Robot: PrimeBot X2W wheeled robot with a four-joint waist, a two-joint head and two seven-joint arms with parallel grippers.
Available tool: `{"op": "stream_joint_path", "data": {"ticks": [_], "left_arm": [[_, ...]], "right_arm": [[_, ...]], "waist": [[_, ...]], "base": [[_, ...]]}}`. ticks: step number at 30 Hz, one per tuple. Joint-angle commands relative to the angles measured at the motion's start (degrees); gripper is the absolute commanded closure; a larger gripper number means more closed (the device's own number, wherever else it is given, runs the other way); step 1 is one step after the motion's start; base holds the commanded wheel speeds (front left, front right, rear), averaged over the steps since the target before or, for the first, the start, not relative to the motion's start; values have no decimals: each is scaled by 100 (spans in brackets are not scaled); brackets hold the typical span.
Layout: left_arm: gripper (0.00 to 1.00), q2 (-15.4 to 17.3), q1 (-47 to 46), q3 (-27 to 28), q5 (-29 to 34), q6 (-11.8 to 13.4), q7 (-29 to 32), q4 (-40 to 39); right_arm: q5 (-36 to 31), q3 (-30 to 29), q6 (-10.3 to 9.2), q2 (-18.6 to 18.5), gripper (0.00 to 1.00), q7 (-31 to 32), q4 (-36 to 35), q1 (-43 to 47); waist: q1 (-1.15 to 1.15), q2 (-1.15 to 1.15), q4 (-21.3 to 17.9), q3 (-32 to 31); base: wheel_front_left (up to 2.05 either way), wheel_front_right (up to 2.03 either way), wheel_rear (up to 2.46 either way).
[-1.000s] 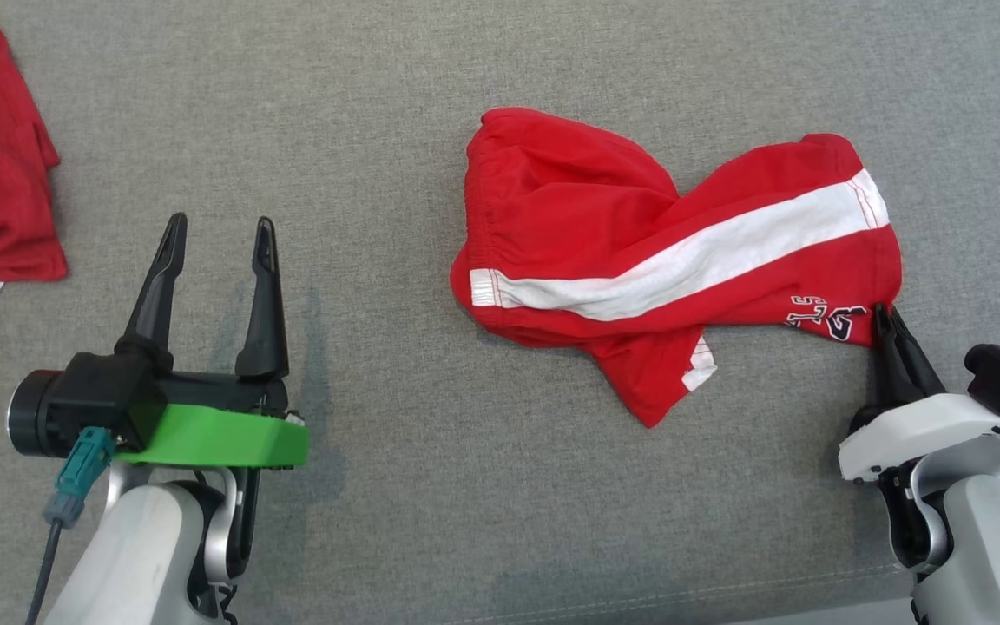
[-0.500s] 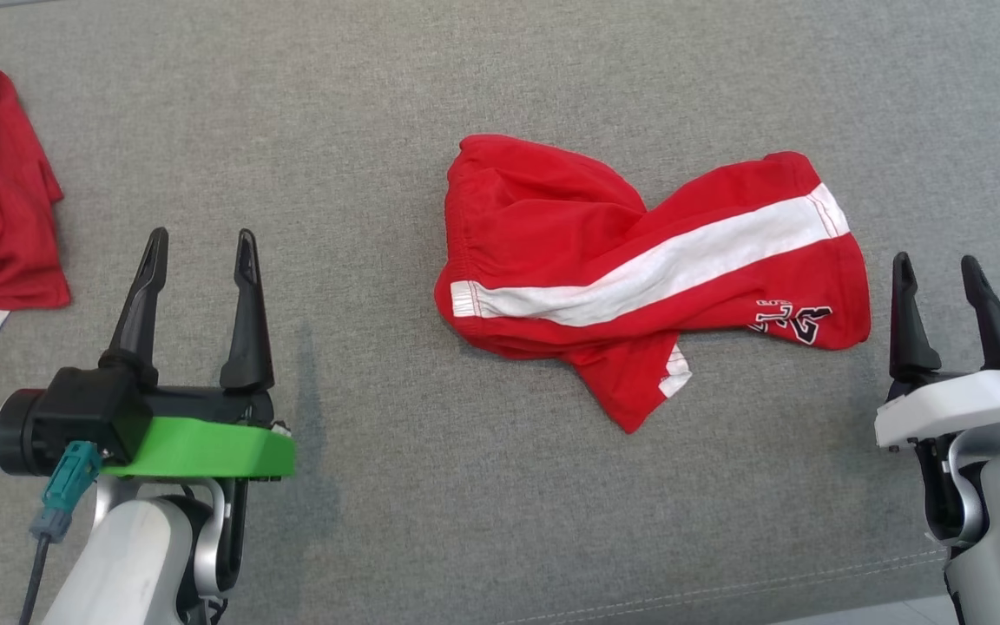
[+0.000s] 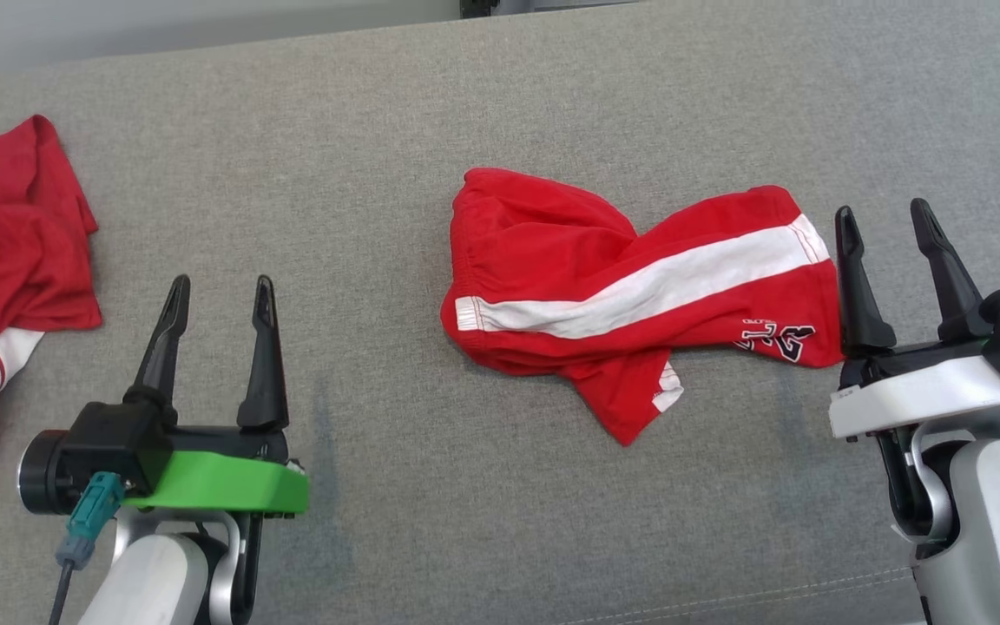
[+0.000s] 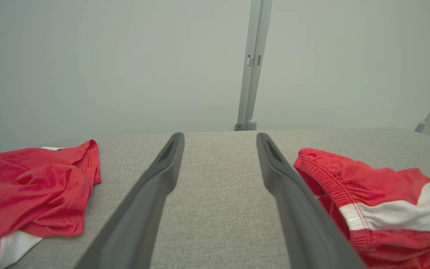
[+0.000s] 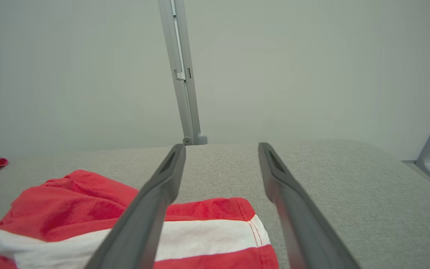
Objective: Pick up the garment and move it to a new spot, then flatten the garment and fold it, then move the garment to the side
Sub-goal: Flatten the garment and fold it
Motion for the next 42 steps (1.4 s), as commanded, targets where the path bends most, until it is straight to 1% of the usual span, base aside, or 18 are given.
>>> {"op": "stream_joint_path", "data": {"ticks": [1, 12, 16, 20, 21, 22, 28, 30, 34, 40, 41, 42], "left_arm": [[0, -11, 97, -6, -40, 31, -27, -2], [0, -57, 163, -144, -70, 33, 40, -33], [0, -35, 45, -233, -28, -45, 78, -89], [0, -113, -204, -395, -35, -207, 155, -163], [0, -164, -359, -521, -82, -342, 237, -167], [0, -209, -436, -601, -116, -424, 308, -152], [0, -422, -785, -1110, -421, -908, 1013, 221], [0, -477, -846, -1210, -585, -1007, 1268, 402], [0, -533, -911, -1278, -813, -1078, 1681, 751], [0, -483, -994, -1249, -884, -1043, 1853, 912], [8, -481, -1004, -1244, -900, -1046, 1854, 900], [58, -494, -1002, -1230, -945, -1061, 1875, 880]], "right_arm": [[-46, 25, -6, 26, 0, 70, -124, 116], [-33, 65, -6, 105, 0, 225, -301, 310], [5, 65, -5, 113, 0, 246, -289, 315], [52, 96, -5, 122, 0, 244, -252, 286], [86, 132, -5, 125, 0, 238, -222, 258], [94, 146, -5, 124, 0, 227, -208, 239], [143, 220, -5, 166, 0, 159, -69, 177], [165, 248, -5, 178, 0, 113, -16, 163], [186, 281, -5, 208, 0, 52, 78, 142], [198, 267, -5, 227, 0, -5, 149, 121], [199, 261, -5, 226, 0, -18, 156, 122], [204, 252, -5, 226, 0, -26, 164, 121]], "waist": [[0, 0, 27, -95], [0, 0, 82, -162], [0, 0, 98, -152], [0, 0, 81, -96], [0, 0, 33, -48], [0, 0, 2, -19], [0, 0, -238, 134], [0, 0, -317, 179], [0, 0, -450, 245], [0, 0, -514, 322], [0, 0, -515, 333], [0, 0, -511, 346]], "base": [[0, 0, 0], [0, 0, 0], [0, 0, 0], [0, 0, 0], [0, 0, 0], [0, 0, 0], [0, 0, 0], [0, 0, 0], [0, 0, 0], [0, 0, 0], [0, 0, 0], [0, 0, 0]]}}
